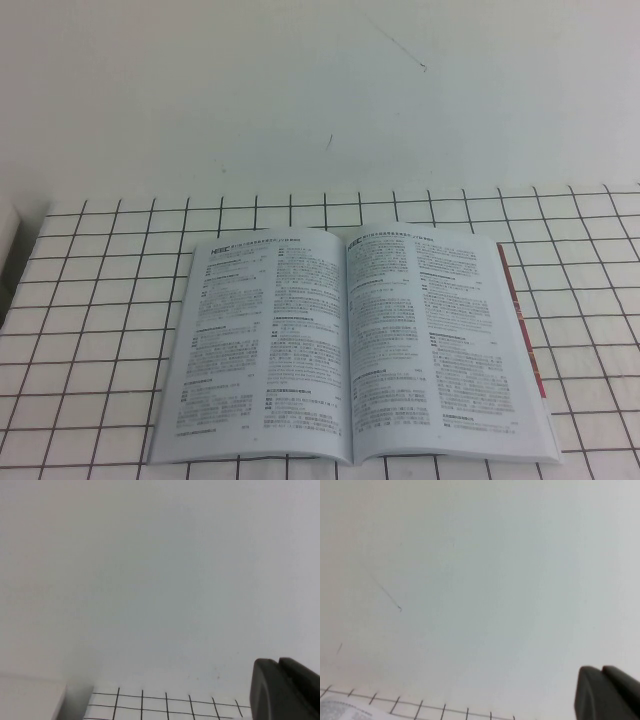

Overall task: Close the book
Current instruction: 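Close the open booklet and leave it lying on the table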

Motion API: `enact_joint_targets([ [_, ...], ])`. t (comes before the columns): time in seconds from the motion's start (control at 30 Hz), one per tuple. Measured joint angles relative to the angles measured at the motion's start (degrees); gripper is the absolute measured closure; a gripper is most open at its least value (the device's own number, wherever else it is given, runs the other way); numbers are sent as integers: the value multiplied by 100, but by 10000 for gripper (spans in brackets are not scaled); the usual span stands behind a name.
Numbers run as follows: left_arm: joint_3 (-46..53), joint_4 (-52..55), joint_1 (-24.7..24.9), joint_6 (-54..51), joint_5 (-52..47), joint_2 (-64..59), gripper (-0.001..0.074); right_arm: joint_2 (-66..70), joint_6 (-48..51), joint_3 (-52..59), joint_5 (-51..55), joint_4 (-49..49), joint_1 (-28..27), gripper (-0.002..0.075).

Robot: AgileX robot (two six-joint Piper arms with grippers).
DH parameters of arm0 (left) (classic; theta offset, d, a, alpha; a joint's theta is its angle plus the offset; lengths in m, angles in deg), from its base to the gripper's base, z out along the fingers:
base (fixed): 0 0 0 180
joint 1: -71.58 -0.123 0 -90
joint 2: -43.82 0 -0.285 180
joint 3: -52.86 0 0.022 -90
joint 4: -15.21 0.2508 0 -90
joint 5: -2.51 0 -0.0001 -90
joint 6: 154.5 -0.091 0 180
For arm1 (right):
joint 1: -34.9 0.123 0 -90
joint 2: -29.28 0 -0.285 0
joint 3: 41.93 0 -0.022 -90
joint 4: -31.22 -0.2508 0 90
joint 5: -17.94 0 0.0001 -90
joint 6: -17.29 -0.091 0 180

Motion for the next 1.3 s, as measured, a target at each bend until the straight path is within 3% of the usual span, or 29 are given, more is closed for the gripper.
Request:
enact_joint_targets([
  [0.23, -1233, -14, 0, 239, -1693, -158, 739, 960, 75, -1420, 1819, -110, 0, 729],
  [0.4, -2094, -14, 0, 302, -3092, -1167, 739, 2309, 350, -2412, 2670, -555, 0, 729],
  [0.57, -2879, -95, 0, -597, -3978, -2430, 739, 3731, 1307, -3257, 3353, -1381, 0, 729],
  [0.73, -3358, -589, 0, -1771, -4241, -3535, 739, 5139, 2187, -3760, 3515, -2411, 0, 729],
  [0.97, -3687, -1979, 0, -1990, -4226, -5165, 739, 6786, 4722, -4029, 3615, -4515, 0, 729],
  [1.13, -3949, -2575, 0, -2323, -3960, -6328, 739, 7872, 5250, -4177, 3474, -5110, 122, 729],
  [1.3, -4500, -2679, 0, -2817, -3983, -7635, 739, 8910, 5298, -4242, 2811, -5274, 745, 729],
])
